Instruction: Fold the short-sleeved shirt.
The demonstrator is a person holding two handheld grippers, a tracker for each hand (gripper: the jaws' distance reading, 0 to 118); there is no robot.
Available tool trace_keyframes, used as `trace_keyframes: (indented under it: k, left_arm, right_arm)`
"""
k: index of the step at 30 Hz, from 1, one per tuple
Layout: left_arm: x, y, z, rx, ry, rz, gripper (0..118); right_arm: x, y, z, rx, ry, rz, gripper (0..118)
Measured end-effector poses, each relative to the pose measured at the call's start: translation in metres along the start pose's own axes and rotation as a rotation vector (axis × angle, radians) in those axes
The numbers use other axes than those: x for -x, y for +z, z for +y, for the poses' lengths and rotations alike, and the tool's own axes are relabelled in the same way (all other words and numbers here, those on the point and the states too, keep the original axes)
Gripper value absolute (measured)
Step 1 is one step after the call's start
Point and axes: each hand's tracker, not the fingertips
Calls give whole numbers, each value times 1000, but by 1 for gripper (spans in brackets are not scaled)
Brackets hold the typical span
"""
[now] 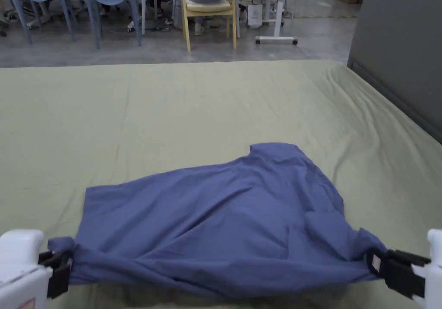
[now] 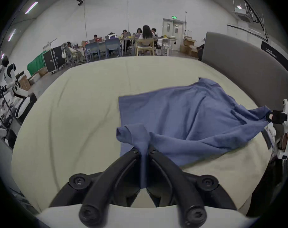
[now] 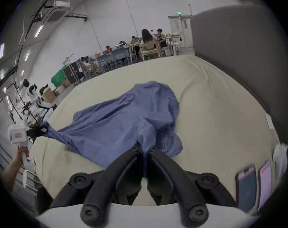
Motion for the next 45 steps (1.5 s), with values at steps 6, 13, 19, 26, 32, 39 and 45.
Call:
trace_keyframes:
  k: [6, 13, 19, 26, 32, 39, 45]
  left_arm:
    - [-12, 21, -52, 117, -68, 25, 2]
    - [-27, 2, -60, 193, -97, 67, 14]
    - [-11, 28, -62, 238, -3, 56, 90]
    - [-18, 165, -30, -93, 127, 72, 34]
    - [-49, 211, -22, -187, 144, 172, 0]
    - [-50, 173, 10, -179, 109, 131, 0]
    - [-5, 42, 104, -146, 204, 5, 100]
  right_arm:
    - [-11, 23, -50, 101, 1, -28, 5]
    - [-6, -10, -54, 185, 59, -82, 30]
    - [-7, -8, -42, 256, 55, -92, 116]
    - [56, 87, -2, -62, 233, -113, 75]
    - [78, 100, -15, -142, 224, -59, 3]
    - [82, 82, -13, -87, 219, -34, 3]
    - [81, 60, 3, -60, 238, -27, 3]
